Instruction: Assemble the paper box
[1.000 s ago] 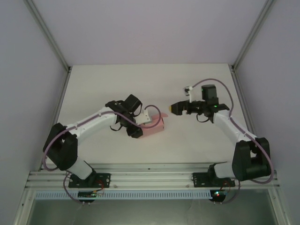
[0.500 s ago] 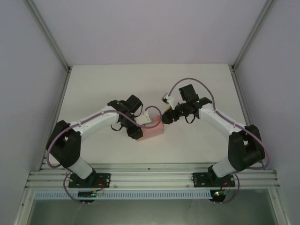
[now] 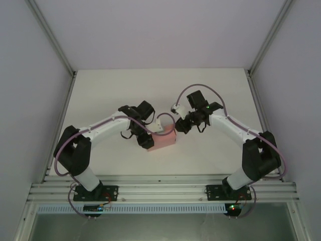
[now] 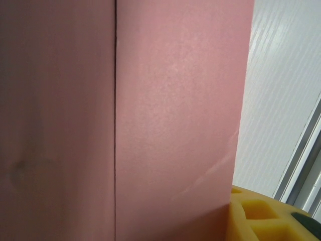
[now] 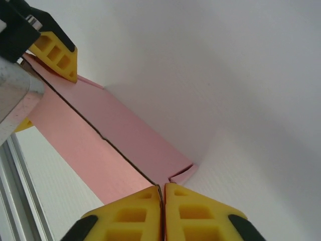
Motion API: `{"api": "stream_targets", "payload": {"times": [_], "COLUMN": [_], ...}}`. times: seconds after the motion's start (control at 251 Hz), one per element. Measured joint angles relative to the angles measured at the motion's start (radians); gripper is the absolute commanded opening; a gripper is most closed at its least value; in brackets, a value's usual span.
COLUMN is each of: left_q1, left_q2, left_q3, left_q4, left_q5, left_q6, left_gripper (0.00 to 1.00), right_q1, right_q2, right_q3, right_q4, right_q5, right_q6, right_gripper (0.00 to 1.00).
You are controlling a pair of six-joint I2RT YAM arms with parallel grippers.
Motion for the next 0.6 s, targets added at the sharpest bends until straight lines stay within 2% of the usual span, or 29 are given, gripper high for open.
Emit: {"api": "stream_targets", "payload": {"times": [0.164, 0.327, 0.491, 0.599], "left_q1": [0.000, 0.004, 0.008, 0.009], "left_q2": [0.006, 0.021, 0.045, 0.051], "left_q3": [0.006, 0.022, 0.052, 0.059], "left_q4": [-0.003, -0.032, -0.064, -0.071], "left_q5": [-0.001, -0.001, 0.000, 0.000], "left_q6": [-0.002, -0.013, -0.028, -0.031], "left_gripper": [0.36, 0.37, 0.38, 0.39], "right_q1": [0.009, 0.050, 0.077, 0.095], "right_q2": [0.007, 0.006, -0.070, -0.129], "right_q3": [0.019, 0.015, -0.122, -0.236], "right_q4": [-0.019, 0.019, 0.225, 0.386], "right_q5": [0.008, 0.062, 0.114, 0.151], "right_q6": [0.063, 0.245, 0.475, 0.566], "right_gripper": [0.00, 0.00, 0.00, 0.00]}}
